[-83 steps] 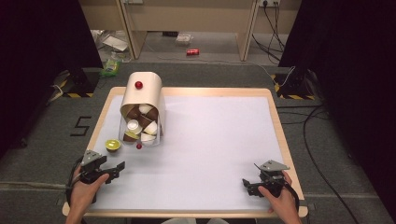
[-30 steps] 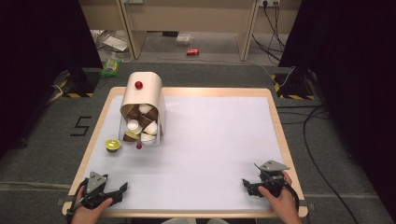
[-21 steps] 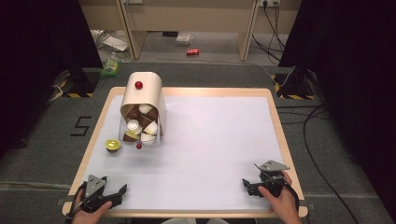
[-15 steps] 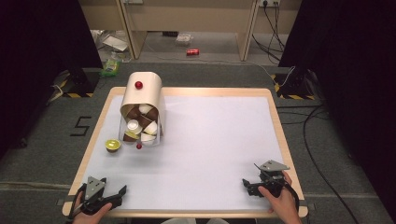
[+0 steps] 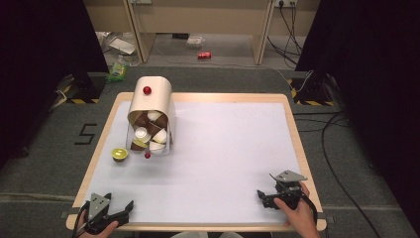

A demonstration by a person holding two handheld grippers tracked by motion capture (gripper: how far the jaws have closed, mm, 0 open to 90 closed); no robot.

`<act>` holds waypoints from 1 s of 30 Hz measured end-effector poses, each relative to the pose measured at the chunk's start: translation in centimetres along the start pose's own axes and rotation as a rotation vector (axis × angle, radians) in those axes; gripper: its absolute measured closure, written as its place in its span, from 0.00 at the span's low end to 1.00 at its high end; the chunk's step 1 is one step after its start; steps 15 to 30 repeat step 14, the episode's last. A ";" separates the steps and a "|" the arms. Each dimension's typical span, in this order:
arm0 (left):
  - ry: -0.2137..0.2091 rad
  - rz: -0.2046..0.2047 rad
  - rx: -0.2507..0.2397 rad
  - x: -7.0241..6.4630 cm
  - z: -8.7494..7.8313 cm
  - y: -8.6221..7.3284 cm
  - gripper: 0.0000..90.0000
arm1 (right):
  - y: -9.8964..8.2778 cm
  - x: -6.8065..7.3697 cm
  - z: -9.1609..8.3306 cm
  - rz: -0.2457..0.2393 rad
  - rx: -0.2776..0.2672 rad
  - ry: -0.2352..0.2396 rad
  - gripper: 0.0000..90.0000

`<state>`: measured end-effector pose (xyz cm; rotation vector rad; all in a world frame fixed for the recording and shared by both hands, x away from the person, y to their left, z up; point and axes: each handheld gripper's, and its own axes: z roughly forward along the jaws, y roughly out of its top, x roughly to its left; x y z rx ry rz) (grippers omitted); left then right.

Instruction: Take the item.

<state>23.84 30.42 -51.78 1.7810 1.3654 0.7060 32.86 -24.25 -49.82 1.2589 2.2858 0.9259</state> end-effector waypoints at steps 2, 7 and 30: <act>-0.002 -0.001 -0.003 0.0 0.0 0.0 0.17 | 0.0 0.0 0.0 0.000 0.000 0.000 0.01; -0.005 0.000 -0.005 0.1 0.0 -0.1 0.17 | 0.0 0.0 0.0 0.000 0.000 0.000 0.01; -0.007 0.001 -0.006 0.1 0.0 -0.1 0.17 | 0.0 0.0 0.0 0.000 -0.001 0.000 0.01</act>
